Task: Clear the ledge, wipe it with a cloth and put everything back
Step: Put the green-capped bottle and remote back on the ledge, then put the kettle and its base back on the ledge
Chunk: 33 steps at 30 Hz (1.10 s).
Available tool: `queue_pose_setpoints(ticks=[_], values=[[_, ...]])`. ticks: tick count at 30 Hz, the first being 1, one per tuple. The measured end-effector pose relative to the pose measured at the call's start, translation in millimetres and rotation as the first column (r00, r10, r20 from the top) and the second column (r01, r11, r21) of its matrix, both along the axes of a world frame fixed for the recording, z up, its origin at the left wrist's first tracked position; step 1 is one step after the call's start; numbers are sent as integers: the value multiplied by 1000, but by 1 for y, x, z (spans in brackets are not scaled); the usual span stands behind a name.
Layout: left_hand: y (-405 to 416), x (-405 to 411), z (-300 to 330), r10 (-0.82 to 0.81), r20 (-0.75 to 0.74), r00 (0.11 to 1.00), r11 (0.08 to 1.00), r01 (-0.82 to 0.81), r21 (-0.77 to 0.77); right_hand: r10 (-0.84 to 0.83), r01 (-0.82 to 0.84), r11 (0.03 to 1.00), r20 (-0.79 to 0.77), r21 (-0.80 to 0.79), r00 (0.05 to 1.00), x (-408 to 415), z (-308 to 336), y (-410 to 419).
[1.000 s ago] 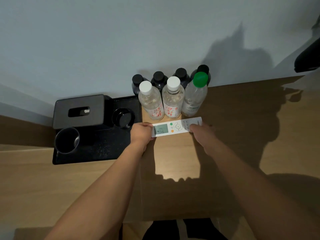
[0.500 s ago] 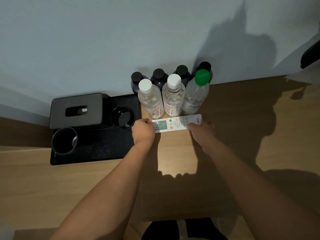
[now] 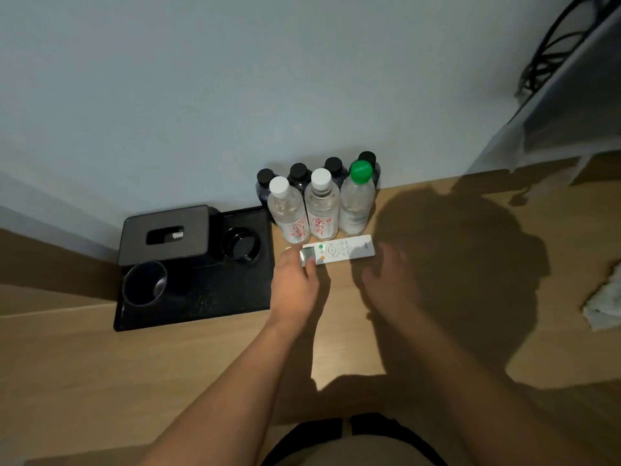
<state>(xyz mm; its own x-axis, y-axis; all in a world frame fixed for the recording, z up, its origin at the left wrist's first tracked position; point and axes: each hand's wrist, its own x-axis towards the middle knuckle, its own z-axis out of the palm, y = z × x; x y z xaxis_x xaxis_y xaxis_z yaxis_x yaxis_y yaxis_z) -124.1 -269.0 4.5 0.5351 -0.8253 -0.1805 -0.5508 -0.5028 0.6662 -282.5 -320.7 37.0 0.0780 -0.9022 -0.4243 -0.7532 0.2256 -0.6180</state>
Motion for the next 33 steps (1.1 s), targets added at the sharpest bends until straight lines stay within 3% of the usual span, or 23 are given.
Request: queue_pose_setpoints(ticks=[10, 19, 29, 33], values=[[4, -19, 11, -218, 117, 969, 964, 232, -126, 29, -34, 997, -67, -74, 997, -25, 12, 34], [-4, -75, 10, -482, 185, 856, 849, 509, -142, -148, 132, 978, -88, -165, 985, -85, 26, 67], [3, -232, 36, -672, 201, 712, 694, 701, -165, -405, 391, 894, -22, -218, 914, -229, 39, 124], [23, -320, 44, -767, 211, 606, 587, 796, -150, -540, 505, 817, -64, -276, 839, -308, 41, 161]])
